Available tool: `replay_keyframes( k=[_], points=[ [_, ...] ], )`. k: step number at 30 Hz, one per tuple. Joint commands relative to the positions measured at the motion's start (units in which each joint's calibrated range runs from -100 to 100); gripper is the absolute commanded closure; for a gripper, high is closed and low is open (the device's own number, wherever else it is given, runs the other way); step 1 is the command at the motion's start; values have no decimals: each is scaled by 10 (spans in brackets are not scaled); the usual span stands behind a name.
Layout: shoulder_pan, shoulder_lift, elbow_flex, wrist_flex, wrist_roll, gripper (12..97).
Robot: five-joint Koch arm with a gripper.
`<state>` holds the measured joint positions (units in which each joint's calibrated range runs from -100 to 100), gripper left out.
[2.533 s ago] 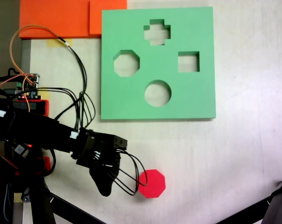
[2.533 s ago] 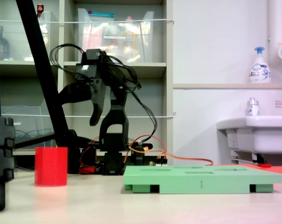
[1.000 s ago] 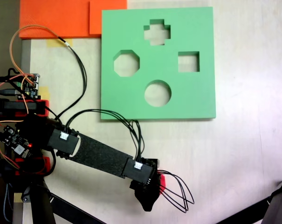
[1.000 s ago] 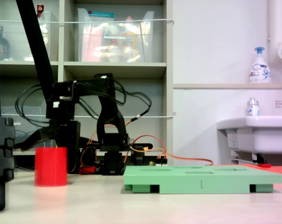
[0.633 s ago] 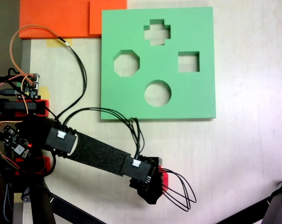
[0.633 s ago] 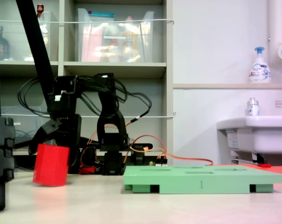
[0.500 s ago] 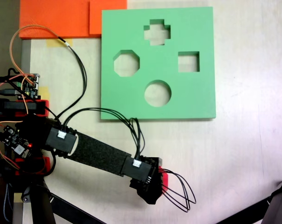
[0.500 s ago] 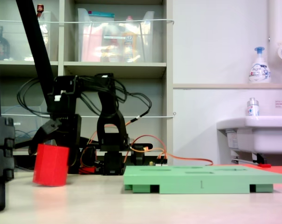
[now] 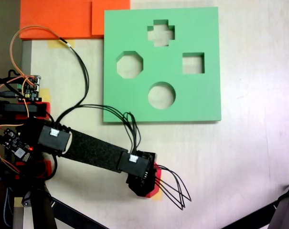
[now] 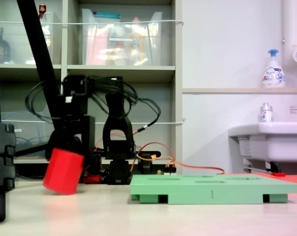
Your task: Put the octagonal pillar block into the corresponding hole
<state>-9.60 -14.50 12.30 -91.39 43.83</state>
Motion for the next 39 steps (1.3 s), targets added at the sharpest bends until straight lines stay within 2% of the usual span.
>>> replay_keyframes(
  k=[1, 9, 14, 25, 32, 39],
  points=[
    [9, -69, 13, -43, 23, 673],
    [54, -254, 27, -77, 120, 672],
    [121, -314, 34, -81, 200, 672],
    [291, -277, 54, 84, 288, 670],
    [352, -235, 55, 140, 322, 669],
    [373, -208, 55, 157, 338, 668]
  ],
)
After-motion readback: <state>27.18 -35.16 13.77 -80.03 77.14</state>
